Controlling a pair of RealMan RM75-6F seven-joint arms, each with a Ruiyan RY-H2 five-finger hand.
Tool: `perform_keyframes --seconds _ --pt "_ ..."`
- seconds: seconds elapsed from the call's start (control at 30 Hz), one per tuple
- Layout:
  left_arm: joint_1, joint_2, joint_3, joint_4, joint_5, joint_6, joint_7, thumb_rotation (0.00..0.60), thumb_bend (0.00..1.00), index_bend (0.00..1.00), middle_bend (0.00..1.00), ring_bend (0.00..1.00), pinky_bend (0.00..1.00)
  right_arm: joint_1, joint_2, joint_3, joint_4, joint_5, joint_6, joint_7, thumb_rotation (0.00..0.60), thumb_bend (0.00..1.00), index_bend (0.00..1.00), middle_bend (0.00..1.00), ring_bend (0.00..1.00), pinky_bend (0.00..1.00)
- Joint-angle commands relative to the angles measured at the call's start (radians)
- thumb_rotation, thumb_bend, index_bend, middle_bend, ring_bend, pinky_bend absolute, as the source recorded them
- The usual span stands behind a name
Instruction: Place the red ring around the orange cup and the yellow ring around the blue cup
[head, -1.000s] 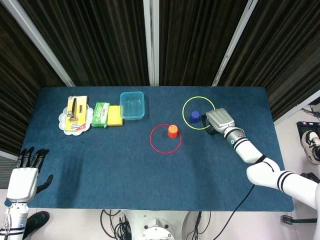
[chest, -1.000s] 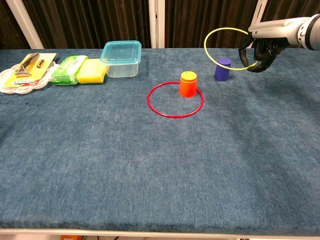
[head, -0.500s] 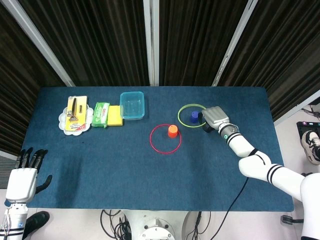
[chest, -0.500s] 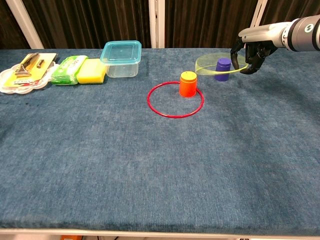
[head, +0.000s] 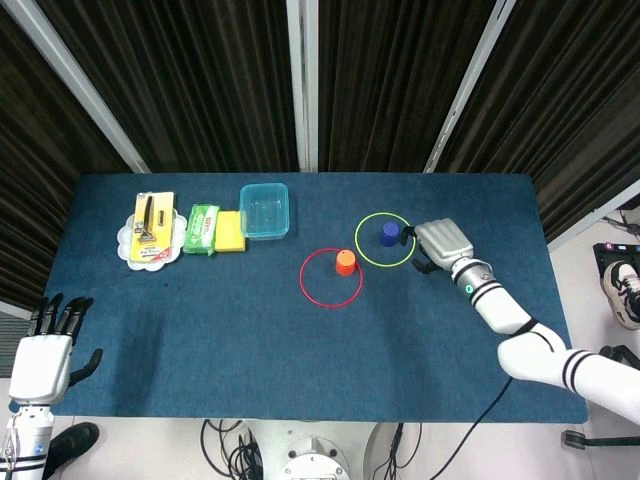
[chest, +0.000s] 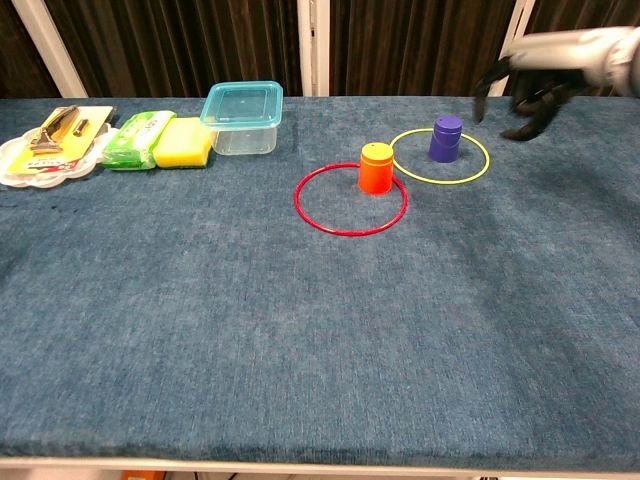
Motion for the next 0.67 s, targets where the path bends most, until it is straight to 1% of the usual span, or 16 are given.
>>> perform_keyframes --seconds 0.03,0.1,0.13,0.17,0.2,0.27,0.3,0.33,0.4,0.47,0.57,0.67 --pt "-0.004 0.001 -0.003 0.002 -0.002 -0.004 -0.004 0.6 0.26 0.12 0.12 0.01 0.0 -0.22 0.15 -0.042 -0.223 -0.109 0.344 -0.008 0.6 0.25 0.34 0.8 0.81 0.92" --pt "-0.007 0.0 -0.004 0.004 -0.002 -0.009 -0.004 0.6 0.26 0.12 0.12 0.01 0.0 -0.314 0.183 -0.069 -0.28 -0.144 0.479 -0.007 0.6 0.24 0.32 0.69 0.7 0.79" --pt "-0.009 0.0 -0.005 0.004 -0.002 -0.011 -0.004 0.6 0.26 0.12 0.12 0.01 0.0 -0.352 0.193 -0.081 -0.297 -0.157 0.529 -0.004 0.6 0.24 0.3 0.61 0.61 0.7" --pt "-0.012 -0.001 -0.006 0.004 -0.002 -0.014 -0.003 0.6 0.26 0.12 0.12 0.01 0.0 -0.388 0.2 -0.094 -0.31 -0.171 0.576 0.0 0.6 0.23 0.27 0.51 0.5 0.57" --pt "-0.014 -0.002 -0.006 0.003 -0.002 -0.017 -0.001 0.6 0.26 0.12 0.12 0.01 0.0 -0.433 0.206 -0.112 -0.321 -0.189 0.629 0.007 0.6 0.23 0.26 0.47 0.45 0.51" --pt "-0.017 -0.002 -0.008 0.0 -0.003 -0.02 0.003 0.6 0.26 0.12 0.12 0.01 0.0 -0.505 0.209 -0.143 -0.331 -0.217 0.707 0.017 0.6 0.23 0.18 0.3 0.23 0.25" --pt "-0.018 -0.003 -0.009 -0.002 -0.003 -0.02 0.005 0.6 0.26 0.12 0.12 0.01 0.0 -0.533 0.209 -0.156 -0.334 -0.227 0.736 0.021 0.6 0.23 0.15 0.26 0.17 0.19" --pt "-0.018 -0.002 -0.009 -0.003 -0.004 -0.021 0.007 0.6 0.26 0.12 0.12 0.01 0.0 -0.56 0.207 -0.167 -0.336 -0.237 0.762 0.029 0.6 0.23 0.11 0.19 0.09 0.11" --pt "-0.019 -0.002 -0.011 -0.006 -0.003 -0.018 0.011 0.6 0.26 0.12 0.12 0.01 0.0 -0.614 0.204 -0.191 -0.337 -0.262 0.811 0.053 0.6 0.23 0.06 0.13 0.02 0.03" --pt "-0.019 -0.003 -0.012 -0.007 -0.003 -0.015 0.015 0.6 0.26 0.12 0.12 0.01 0.0 -0.65 0.201 -0.206 -0.332 -0.281 0.84 0.074 0.6 0.23 0.04 0.11 0.0 0.0" --pt "-0.018 -0.006 -0.015 -0.008 -0.004 -0.01 0.021 0.6 0.26 0.12 0.12 0.01 0.0 -0.682 0.204 -0.222 -0.326 -0.31 0.853 0.086 0.6 0.23 0.03 0.1 0.0 0.0" --pt "-0.018 -0.013 -0.017 -0.004 -0.005 -0.004 0.026 0.6 0.26 0.12 0.12 0.01 0.0 -0.688 0.206 -0.218 -0.327 -0.337 0.852 0.086 0.6 0.24 0.02 0.1 0.0 0.0"
